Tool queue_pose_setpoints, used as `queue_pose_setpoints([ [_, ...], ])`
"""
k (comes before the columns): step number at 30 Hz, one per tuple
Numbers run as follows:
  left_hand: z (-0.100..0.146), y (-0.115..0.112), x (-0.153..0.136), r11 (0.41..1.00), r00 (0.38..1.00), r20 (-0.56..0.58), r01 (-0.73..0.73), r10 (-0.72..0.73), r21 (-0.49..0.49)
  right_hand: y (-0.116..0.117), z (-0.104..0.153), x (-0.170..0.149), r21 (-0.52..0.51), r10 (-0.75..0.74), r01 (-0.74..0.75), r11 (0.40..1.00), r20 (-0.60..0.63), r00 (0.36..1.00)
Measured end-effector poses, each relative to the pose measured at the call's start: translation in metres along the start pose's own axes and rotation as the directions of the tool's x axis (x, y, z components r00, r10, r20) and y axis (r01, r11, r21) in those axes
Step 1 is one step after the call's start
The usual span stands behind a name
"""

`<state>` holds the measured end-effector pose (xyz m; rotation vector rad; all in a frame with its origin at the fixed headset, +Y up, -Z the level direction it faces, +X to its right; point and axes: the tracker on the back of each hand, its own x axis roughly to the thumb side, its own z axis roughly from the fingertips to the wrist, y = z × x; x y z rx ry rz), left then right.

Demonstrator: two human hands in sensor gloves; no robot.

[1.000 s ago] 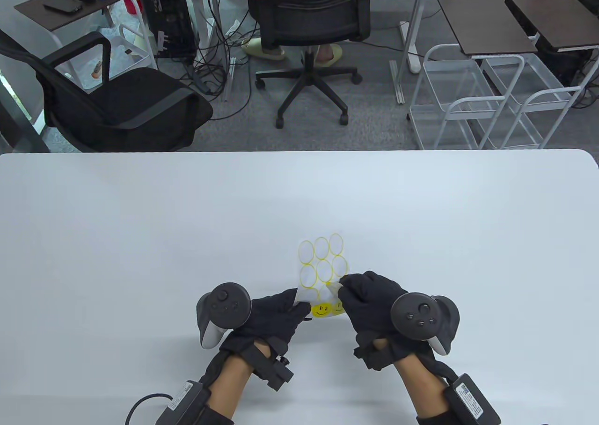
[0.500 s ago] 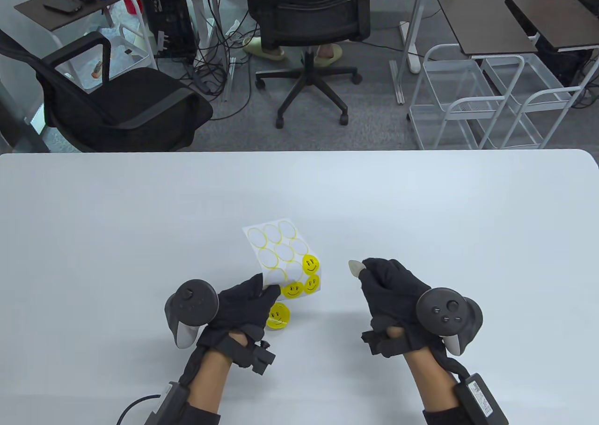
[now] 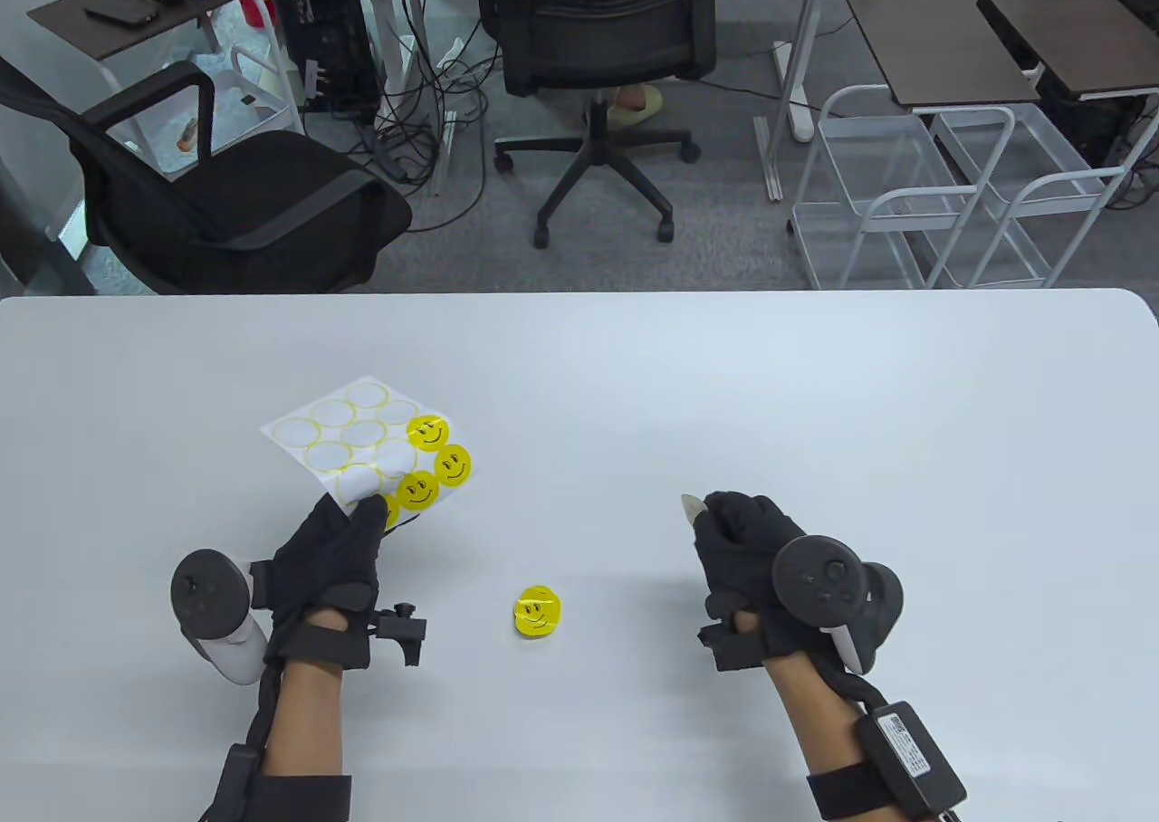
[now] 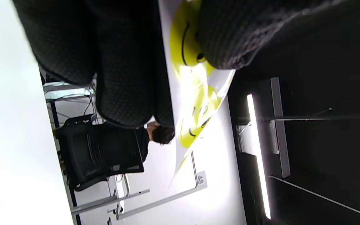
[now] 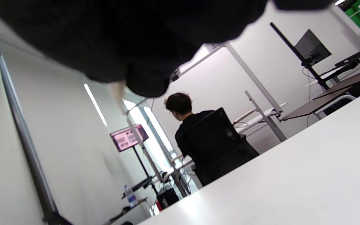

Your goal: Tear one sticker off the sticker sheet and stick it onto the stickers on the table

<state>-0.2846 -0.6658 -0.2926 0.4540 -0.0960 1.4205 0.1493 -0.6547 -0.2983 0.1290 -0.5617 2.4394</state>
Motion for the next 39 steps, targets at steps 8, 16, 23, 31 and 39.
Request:
queue_pose_setpoints([
  [8, 0.007, -0.006, -0.006, 0.997, 0.997, -0.036, -0.071, 0.071, 0.015, 0.067, 0.013, 0.051, 0.201, 0.19, -0.245, 0.949, 0.261, 0.947],
  [16, 0.009, 0.005, -0.002, 0.993, 0.997, -0.009, -0.081, 0.082, 0.086, 0.122, 0.029, 0.092, 0.249, 0.279, -0.435, 0.865, 0.482, 0.83],
  [23, 0.009, 0.004, -0.003, 0.994, 0.997, -0.016, -0.074, 0.076, 0.081, 0.163, 0.035, 0.104, 0.235, 0.445, -0.661, 0.713, 0.576, 0.686],
  [31, 0.009, -0.002, -0.001, 0.99, 0.991, -0.029, -0.13, 0.132, 0.057, 0.17, 0.035, 0.103, 0.465, 0.315, -0.6, 0.651, 0.553, 0.771],
  [39, 0.011, -0.009, -0.004, 0.995, 0.994, -0.046, -0.096, 0.097, 0.024, 0.155, 0.035, 0.098, 0.652, 0.19, -0.521, 0.552, 0.51, 0.839],
])
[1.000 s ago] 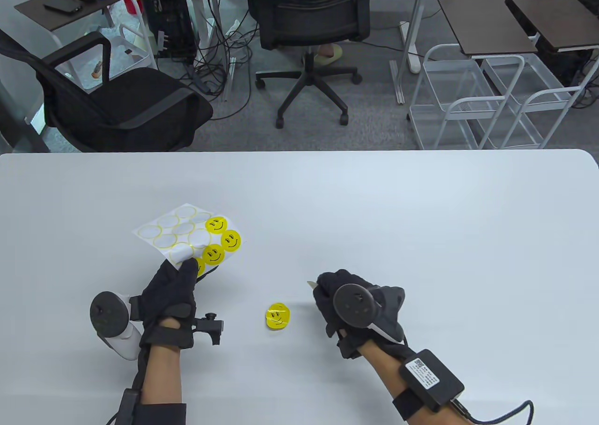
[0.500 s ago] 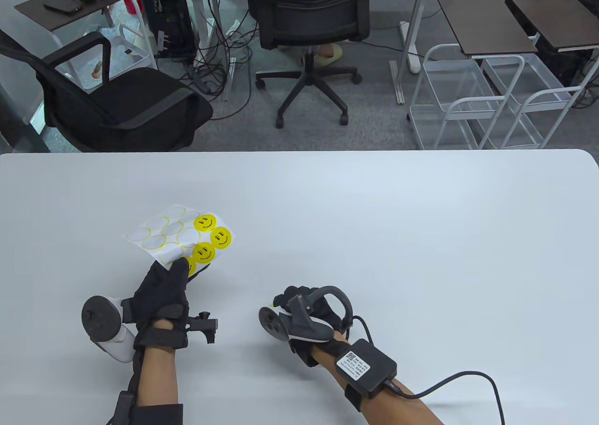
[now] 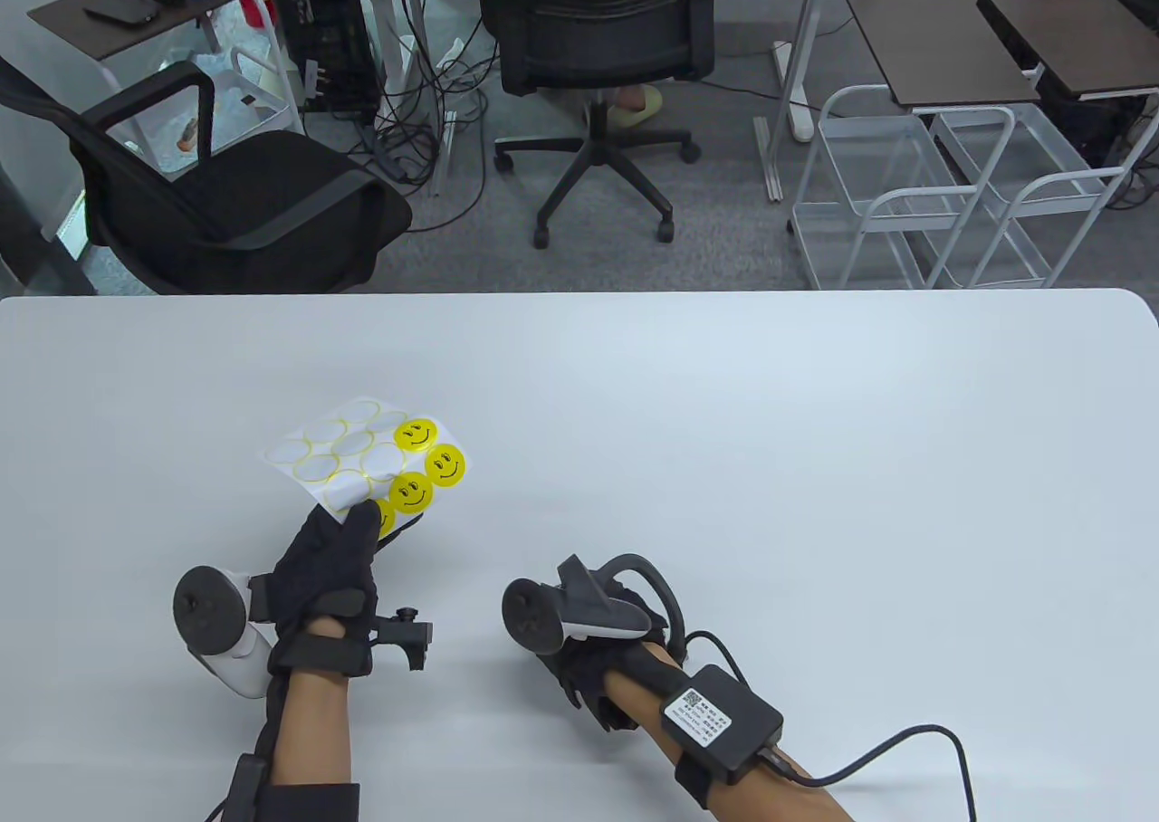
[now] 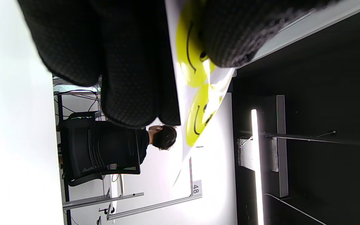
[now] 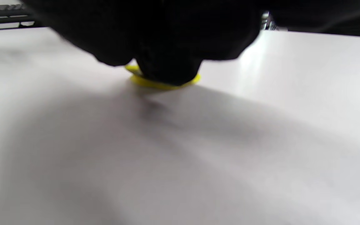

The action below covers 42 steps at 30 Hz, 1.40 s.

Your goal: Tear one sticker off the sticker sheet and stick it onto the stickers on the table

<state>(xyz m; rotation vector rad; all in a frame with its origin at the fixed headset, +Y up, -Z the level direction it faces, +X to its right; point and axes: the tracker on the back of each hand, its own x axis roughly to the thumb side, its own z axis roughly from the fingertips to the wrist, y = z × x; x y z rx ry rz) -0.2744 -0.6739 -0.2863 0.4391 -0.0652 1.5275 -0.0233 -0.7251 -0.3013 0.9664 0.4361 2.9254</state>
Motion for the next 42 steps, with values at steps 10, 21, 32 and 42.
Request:
queue_pose_setpoints([
  [10, 0.001, -0.008, -0.001, 0.998, 0.998, 0.003, 0.057, -0.057, -0.038, -0.068, 0.056, -0.047, -0.382, -0.257, 0.255, 0.888, 0.045, 0.965],
  [21, 0.002, -0.01, -0.006, 0.995, 0.996, -0.017, 0.089, -0.09, -0.05, -0.092, 0.126, -0.097, -0.681, -0.328, 0.284, 0.675, 0.068, 0.942],
  [32, 0.001, -0.015, -0.017, 0.981, 0.979, -0.074, 0.185, -0.188, -0.057, -0.069, 0.14, -0.128, -0.73, -0.385, 0.265, 0.63, 0.003, 0.923],
  [42, -0.013, 0.012, -0.03, 0.929, 0.879, -0.308, 0.368, -0.364, -0.048, -0.059, 0.148, -0.147, -0.716, -0.444, 0.282, 0.639, -0.044, 0.895],
])
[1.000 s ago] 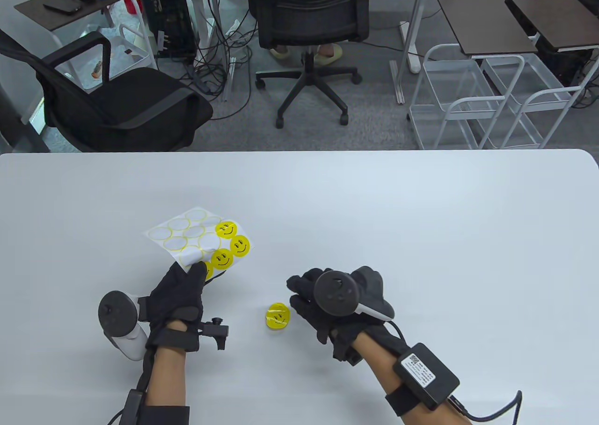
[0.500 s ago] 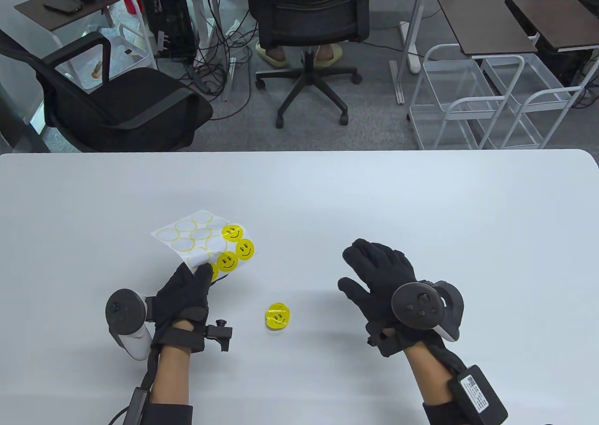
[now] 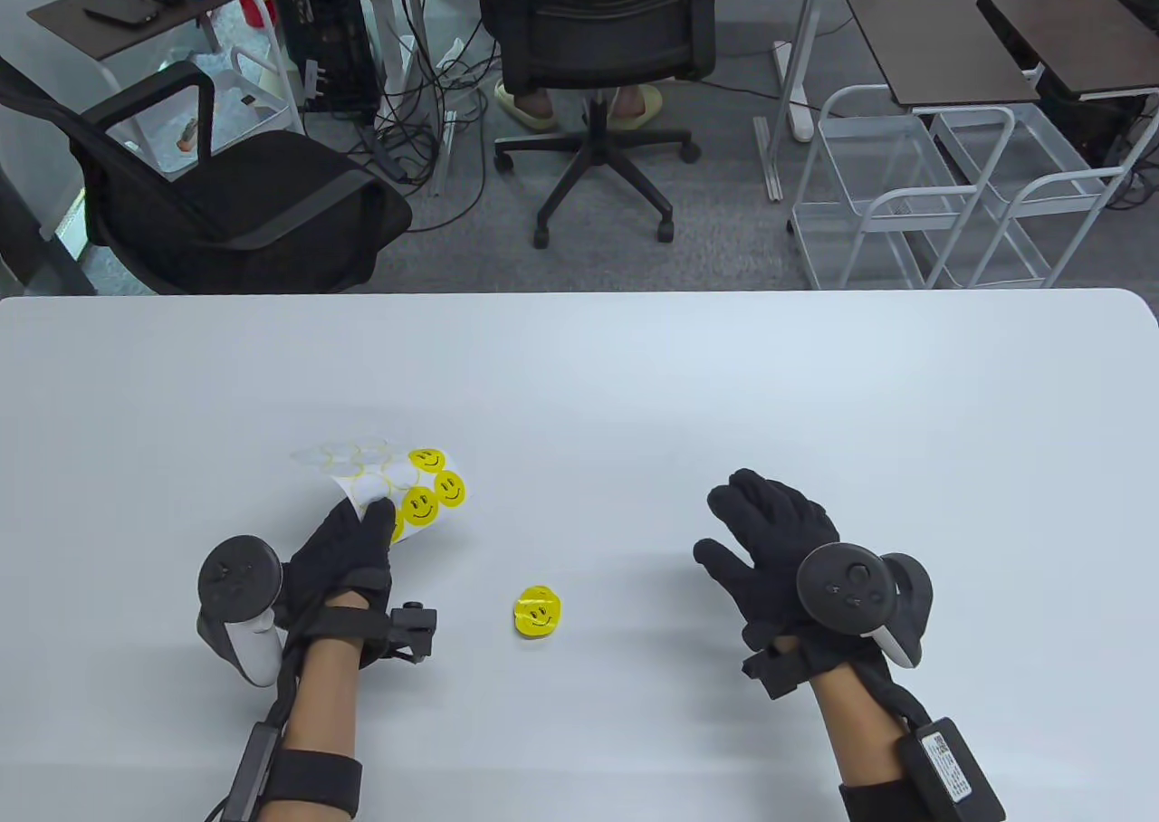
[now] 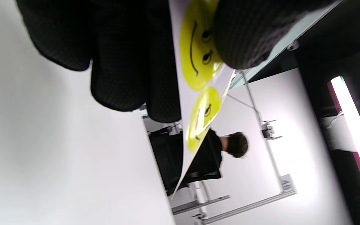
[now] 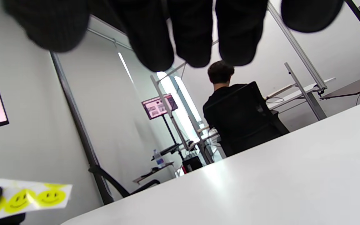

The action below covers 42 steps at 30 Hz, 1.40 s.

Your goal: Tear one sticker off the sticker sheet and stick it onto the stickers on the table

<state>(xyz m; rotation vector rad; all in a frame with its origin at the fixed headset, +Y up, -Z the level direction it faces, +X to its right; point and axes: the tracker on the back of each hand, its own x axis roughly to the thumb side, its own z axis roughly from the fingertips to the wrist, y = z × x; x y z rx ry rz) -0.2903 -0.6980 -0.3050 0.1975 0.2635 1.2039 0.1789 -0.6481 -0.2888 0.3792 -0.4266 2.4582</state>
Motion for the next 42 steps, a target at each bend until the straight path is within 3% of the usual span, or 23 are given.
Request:
queue_pose_setpoints([
  [4, -0.004, 0.023, -0.014, 0.988, 0.977, -0.146, 0.157, -0.155, -0.002, 0.003, -0.001, -0.001, 0.02, -0.005, 0.005, 1.0, -0.006, 1.0],
  [9, 0.002, 0.068, -0.029, 0.929, 0.877, -0.353, 0.366, -0.326, 0.05, 0.01, -0.001, 0.002, 0.058, -0.004, 0.004, 0.998, 0.005, 1.0],
  [11, 0.006, 0.086, -0.034, 0.899, 0.817, -0.439, 0.436, -0.374, 0.046, 0.011, -0.001, 0.003, 0.061, -0.01, 0.01, 0.998, 0.008, 1.0],
  [15, 0.015, 0.115, -0.046, 0.812, 0.619, -0.594, 0.575, -0.514, -0.104, 0.012, -0.001, 0.003, 0.067, -0.027, 0.026, 0.997, 0.007, 1.0],
  [18, 0.021, 0.13, -0.057, 0.756, 0.49, -0.644, 0.616, -0.588, -0.221, 0.011, 0.0, 0.003, 0.071, -0.032, 0.032, 0.997, 0.004, 0.999],
  [29, 0.036, 0.155, -0.068, 0.604, 0.209, -0.627, 0.601, -0.75, -0.523, 0.014, 0.002, 0.005, 0.095, -0.056, 0.056, 0.994, 0.003, 0.998],
  [31, 0.036, 0.156, -0.068, 0.546, 0.143, -0.602, 0.619, -0.785, -0.565, 0.014, 0.002, 0.005, 0.096, -0.057, 0.057, 0.994, 0.004, 0.998],
  [37, 0.034, 0.156, -0.067, 0.401, 0.013, -0.549, 0.697, -0.836, -0.595, 0.013, 0.002, 0.004, 0.09, -0.064, 0.064, 0.994, 0.001, 0.998],
  [42, 0.021, 0.149, -0.042, 0.236, -0.085, -0.484, 0.791, -0.871, -0.564, 0.011, 0.002, 0.003, 0.085, -0.069, 0.069, 0.994, -0.009, 0.998],
])
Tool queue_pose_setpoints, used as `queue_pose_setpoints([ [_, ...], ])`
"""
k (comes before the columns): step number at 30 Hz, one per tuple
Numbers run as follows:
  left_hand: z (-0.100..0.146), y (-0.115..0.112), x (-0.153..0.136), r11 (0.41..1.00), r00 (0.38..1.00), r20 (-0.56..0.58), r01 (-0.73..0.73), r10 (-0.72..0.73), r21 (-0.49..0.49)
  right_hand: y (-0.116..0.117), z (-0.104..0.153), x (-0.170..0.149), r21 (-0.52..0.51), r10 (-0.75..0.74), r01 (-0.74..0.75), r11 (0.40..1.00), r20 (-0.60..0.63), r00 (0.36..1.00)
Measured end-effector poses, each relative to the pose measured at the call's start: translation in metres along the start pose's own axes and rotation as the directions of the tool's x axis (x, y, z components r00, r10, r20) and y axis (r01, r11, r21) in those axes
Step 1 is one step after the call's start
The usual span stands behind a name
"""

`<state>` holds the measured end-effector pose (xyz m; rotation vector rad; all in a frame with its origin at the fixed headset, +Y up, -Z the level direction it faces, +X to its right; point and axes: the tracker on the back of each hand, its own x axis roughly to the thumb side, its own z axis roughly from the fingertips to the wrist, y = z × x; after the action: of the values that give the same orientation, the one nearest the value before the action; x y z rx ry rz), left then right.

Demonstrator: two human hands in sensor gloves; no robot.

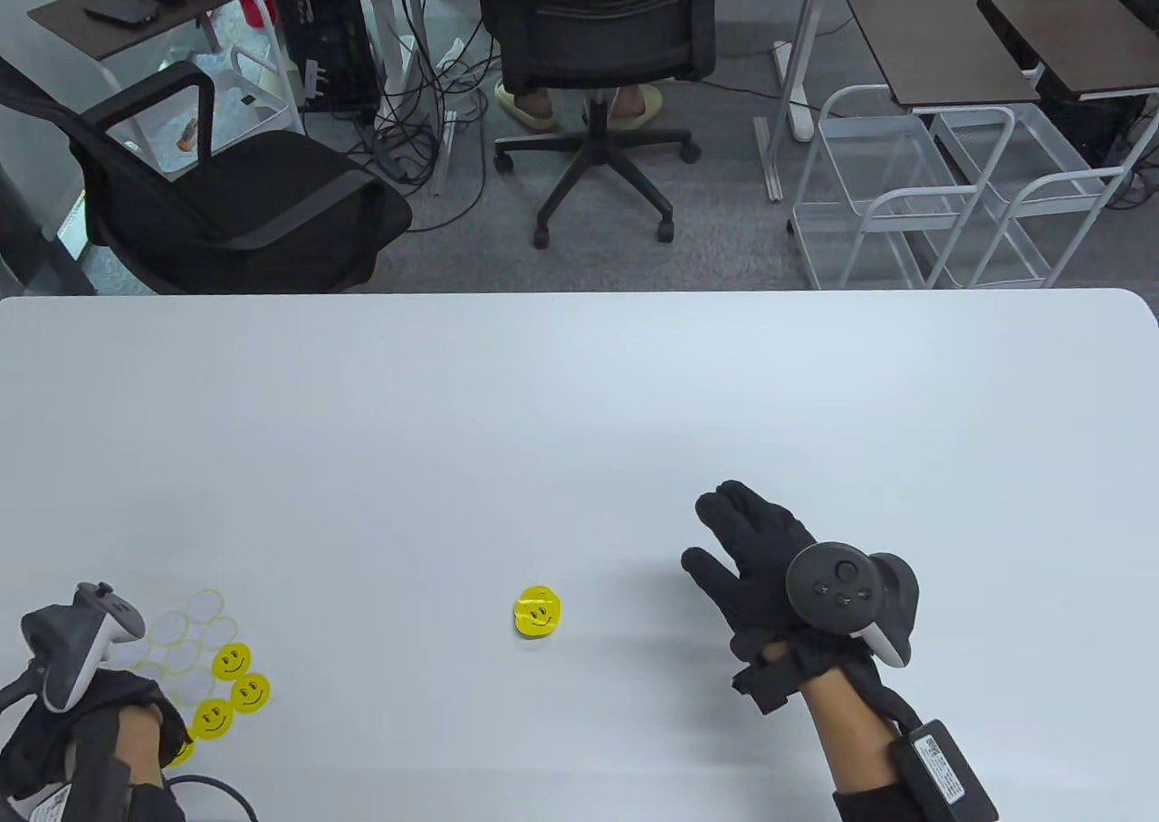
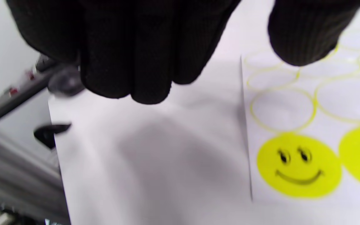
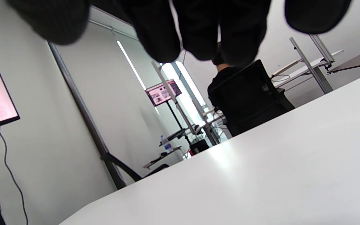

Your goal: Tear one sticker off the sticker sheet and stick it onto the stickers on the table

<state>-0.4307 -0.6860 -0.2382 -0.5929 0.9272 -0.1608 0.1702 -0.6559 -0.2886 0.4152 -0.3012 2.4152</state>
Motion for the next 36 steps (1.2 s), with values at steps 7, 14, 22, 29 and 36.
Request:
queue_pose_setpoints([
  [7, 0.05, 0.072, 0.043, 0.96, 0.97, 0.244, -0.075, 0.007, 0.271, -0.001, -0.001, -0.001, -0.001, 0.007, -0.007, 1.0, -0.01, 1.0],
  [14, 0.133, 0.118, 0.107, 0.806, 0.841, 0.54, -0.299, -0.03, 0.511, -0.005, 0.0, -0.003, -0.015, 0.014, -0.015, 1.0, -0.025, 1.0],
  [22, 0.192, 0.11, 0.156, 0.692, 0.605, 0.785, -0.51, -0.133, 0.51, -0.016, 0.001, -0.01, -0.046, 0.038, -0.041, 0.998, -0.052, 0.998],
  [29, 0.218, 0.085, 0.178, 0.646, 0.45, 0.875, -0.618, -0.178, 0.449, -0.02, 0.003, -0.012, -0.06, 0.063, -0.067, 0.996, -0.068, 0.996],
  [36, 0.218, 0.055, 0.19, 0.641, 0.388, 0.901, -0.645, -0.195, 0.416, -0.022, 0.004, -0.013, -0.066, 0.078, -0.083, 0.994, -0.083, 0.993],
])
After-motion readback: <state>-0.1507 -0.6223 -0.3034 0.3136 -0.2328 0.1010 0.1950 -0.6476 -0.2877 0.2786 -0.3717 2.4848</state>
